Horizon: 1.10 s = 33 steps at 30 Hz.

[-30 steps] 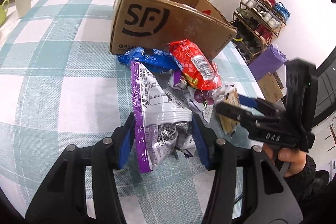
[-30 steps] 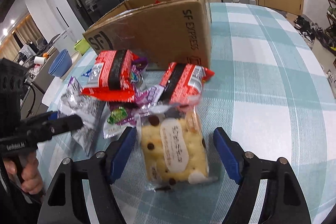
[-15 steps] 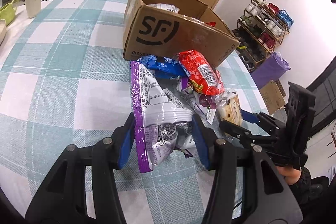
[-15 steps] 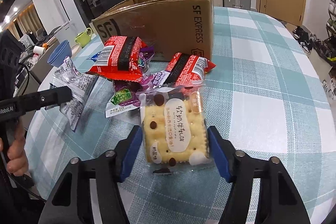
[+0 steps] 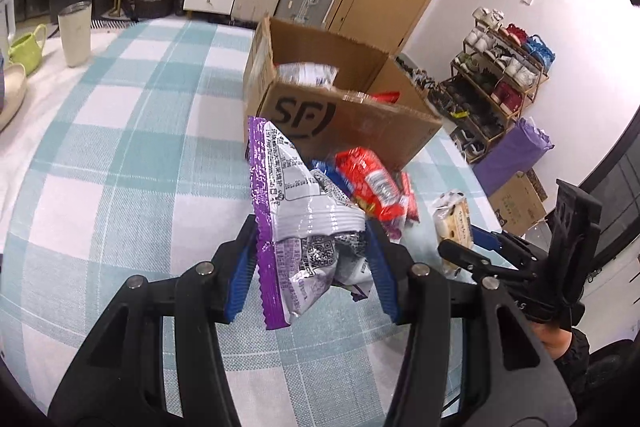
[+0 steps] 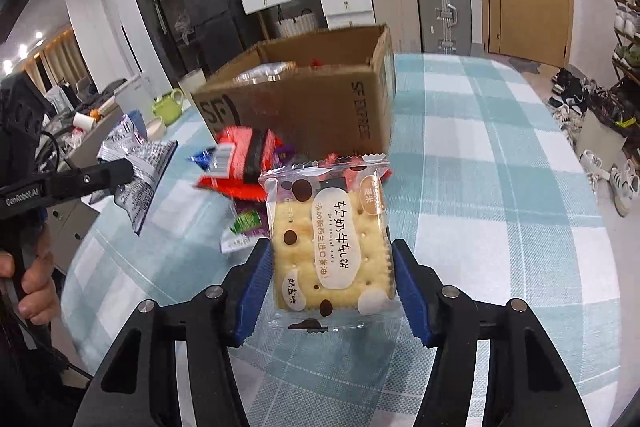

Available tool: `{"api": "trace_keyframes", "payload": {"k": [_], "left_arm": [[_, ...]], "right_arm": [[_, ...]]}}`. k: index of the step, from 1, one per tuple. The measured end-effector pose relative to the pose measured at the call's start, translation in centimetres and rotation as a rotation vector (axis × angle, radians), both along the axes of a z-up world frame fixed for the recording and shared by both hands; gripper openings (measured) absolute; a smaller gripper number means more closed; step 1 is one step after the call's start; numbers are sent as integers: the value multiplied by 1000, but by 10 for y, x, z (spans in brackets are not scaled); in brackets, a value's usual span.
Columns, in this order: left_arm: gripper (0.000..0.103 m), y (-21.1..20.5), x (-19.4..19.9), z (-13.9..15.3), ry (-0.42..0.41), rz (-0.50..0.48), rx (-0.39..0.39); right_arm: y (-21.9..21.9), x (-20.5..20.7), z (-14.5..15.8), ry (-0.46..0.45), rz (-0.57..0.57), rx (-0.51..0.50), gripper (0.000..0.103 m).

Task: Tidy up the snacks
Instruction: 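Lift both held packets and carry them over the cardboard box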

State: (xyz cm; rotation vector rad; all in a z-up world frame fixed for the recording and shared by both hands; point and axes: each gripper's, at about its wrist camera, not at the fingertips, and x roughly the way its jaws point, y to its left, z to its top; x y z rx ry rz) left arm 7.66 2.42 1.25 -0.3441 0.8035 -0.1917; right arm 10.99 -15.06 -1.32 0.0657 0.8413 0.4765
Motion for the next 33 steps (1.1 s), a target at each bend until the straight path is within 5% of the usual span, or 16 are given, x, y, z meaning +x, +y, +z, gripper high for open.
{"api": "trace_keyframes", "payload": {"k": [12,33], "left_arm": [[49,6,1,51,-93,16,22],[49,-10,88,84,-136,-21,56]], "right_arm": [[1,14,57,-112,7,50,60],[20,76,73,-138,13,44,60]]}}
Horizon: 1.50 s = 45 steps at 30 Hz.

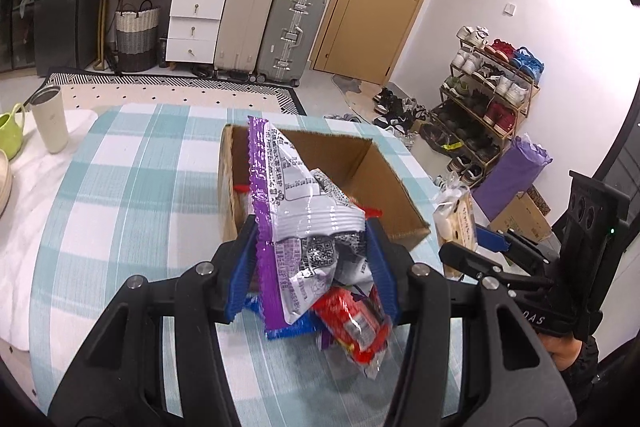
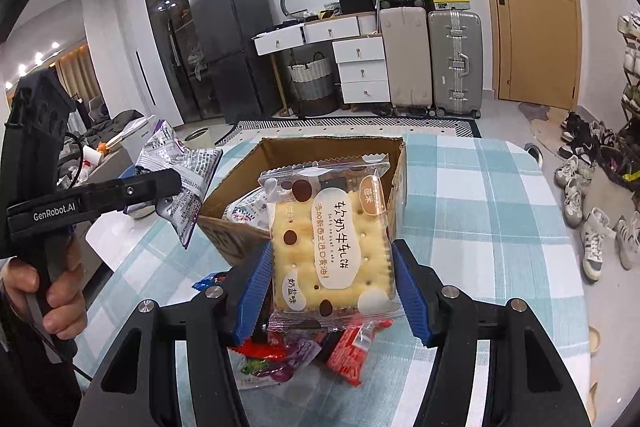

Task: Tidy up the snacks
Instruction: 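Lift both held packets and carry them over the cardboard box, then lower both packets into the box and open both tools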

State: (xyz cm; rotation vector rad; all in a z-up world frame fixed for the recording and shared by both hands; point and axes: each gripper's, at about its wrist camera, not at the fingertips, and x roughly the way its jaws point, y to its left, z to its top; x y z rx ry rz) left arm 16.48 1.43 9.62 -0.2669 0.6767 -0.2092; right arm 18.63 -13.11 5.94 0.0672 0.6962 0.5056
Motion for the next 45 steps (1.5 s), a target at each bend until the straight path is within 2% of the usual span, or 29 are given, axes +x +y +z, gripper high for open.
{"api": "trace_keyframes", "payload": {"k": [9,18,29,41,43,45], "left_arm": [[49,-1,48,-2,0,-11,14],[49,-6,91,-18,18,-23,39],[49,-20,135,-41,34,-25,114],[49,-7,164,-62,59,-23,81],[49,-8,167,-65,65,-28,82],[49,-9,169,-68,72,-28,92]], "right_arm": [[11,29,2,-3,12,-23,60],[24,59,-4,10,27,-24,60],[31,89,-12,14,24,-44,60],[40,111,-22,5,41,-63,59],[45,112,-25,-2,50,-84,49],[46,114,-29,9,54,-86,49]]}}
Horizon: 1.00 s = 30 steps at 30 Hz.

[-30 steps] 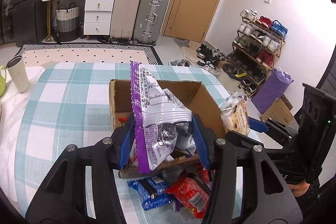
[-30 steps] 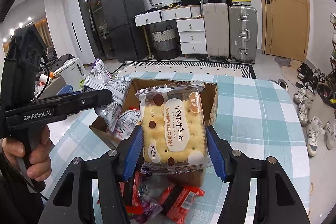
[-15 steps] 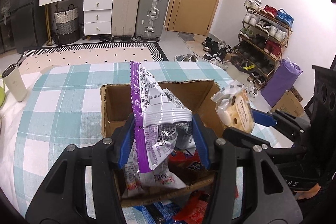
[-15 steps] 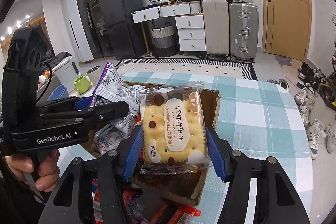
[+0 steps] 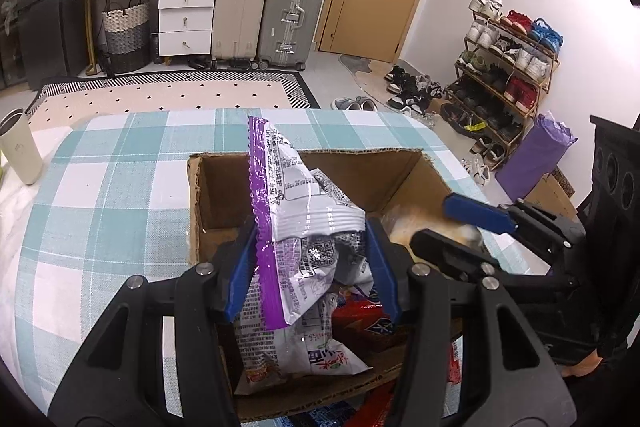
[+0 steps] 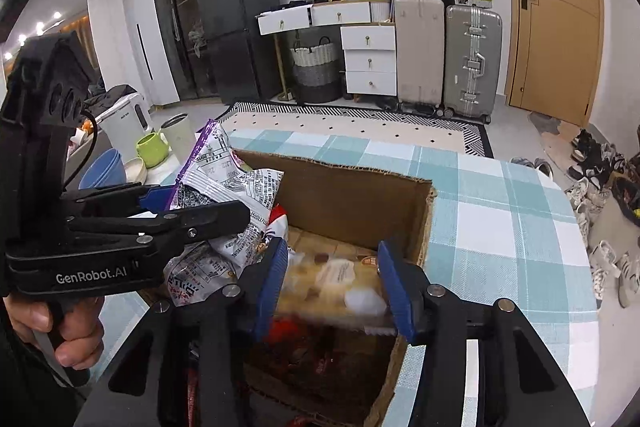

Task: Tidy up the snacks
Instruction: 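Lower both packets into the box and open both tools, then move both tools back toward the red noodle bags beside the box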

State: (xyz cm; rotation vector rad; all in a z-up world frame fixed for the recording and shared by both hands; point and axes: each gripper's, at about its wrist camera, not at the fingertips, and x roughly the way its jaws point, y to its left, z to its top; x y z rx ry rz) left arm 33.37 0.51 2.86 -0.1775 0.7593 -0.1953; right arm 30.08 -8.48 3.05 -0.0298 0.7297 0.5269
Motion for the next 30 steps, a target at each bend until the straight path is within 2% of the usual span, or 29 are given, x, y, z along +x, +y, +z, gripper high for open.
{"api": "trace_keyframes", "payload": {"k": [7,11,12,13,15,17,18,19,24,30], "left_arm": [[49,5,-5,-4,23,-9,-12],[53,-1,-12,2,20,-25,26],[60,-3,-15,4,21,-24,32],[73,-3,-18,6,21,-15,39],[86,-4,-27,13,7,-13,28],[89,-4,-38,19,8,-29,15],[98,-4,-43,22,8,-30,16],[102,-4,-50,24,5,-21,24],[102,-7,-83,28,0,-1,43],[102,-7,-115,31,-2,29,48]], "right_arm": [[-11,-14,1,1,-3,-5,49],[-20,-30,8,-6,-9,1,55],[-22,-33,9,-7,-17,-7,66],[-24,-37,10,-8,-31,-18,75],[-30,-43,13,-11,-37,-7,76],[-37,-49,14,-6,-52,1,80],[-40,-52,15,-5,-61,4,86],[-43,-55,15,-3,-73,12,91],[-56,-68,11,26,-113,34,101],[-64,-84,12,23,-122,41,102]]}}
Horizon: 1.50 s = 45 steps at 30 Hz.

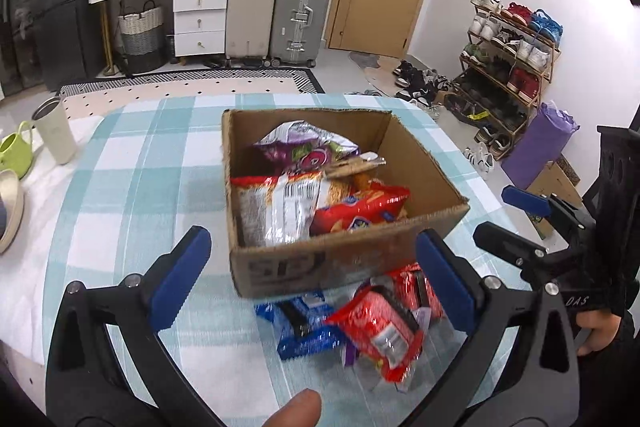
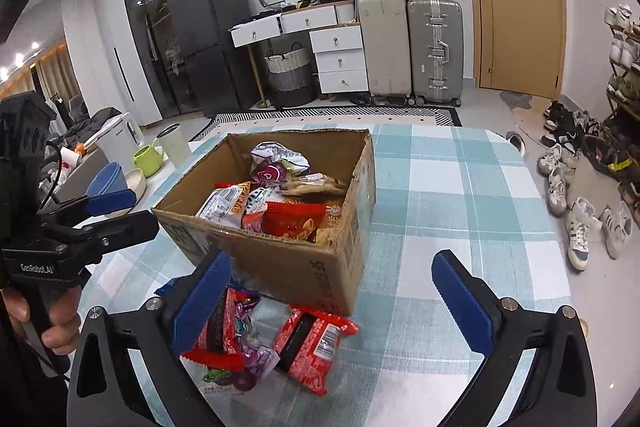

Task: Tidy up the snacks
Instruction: 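Move both tools back toward the red noodle bags beside the box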

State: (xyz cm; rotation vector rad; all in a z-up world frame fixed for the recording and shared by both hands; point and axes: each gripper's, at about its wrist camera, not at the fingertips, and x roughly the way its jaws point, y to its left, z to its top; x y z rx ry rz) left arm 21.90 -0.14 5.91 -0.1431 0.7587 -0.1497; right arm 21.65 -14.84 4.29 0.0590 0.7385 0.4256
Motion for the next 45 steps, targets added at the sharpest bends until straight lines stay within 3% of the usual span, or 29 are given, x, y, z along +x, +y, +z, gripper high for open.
{"api": "trace_keyframes", "payload": {"k": [13,20,25,34,40,45], "left_arm": [[102,15,-43,-16,38,41,-12],[102,11,-47,-33,83,36,-27],[102,2,-45,-45,113,36,-33],[102,-22,-39,-57,142,2,35],[102,-24,-34,-64,168,10,32],[102,-26,-36,-67,177,10,39]], "right_arm": [[-3,-35,-29,108,-42,18,102],[3,-45,-49,154,-30,-36,102],[0,-41,-57,175,-34,-33,102],[-1,-34,-68,203,-24,-33,102],[2,-29,-75,199,-18,-79,102],[-1,-12,-80,206,-52,-62,102]]}}
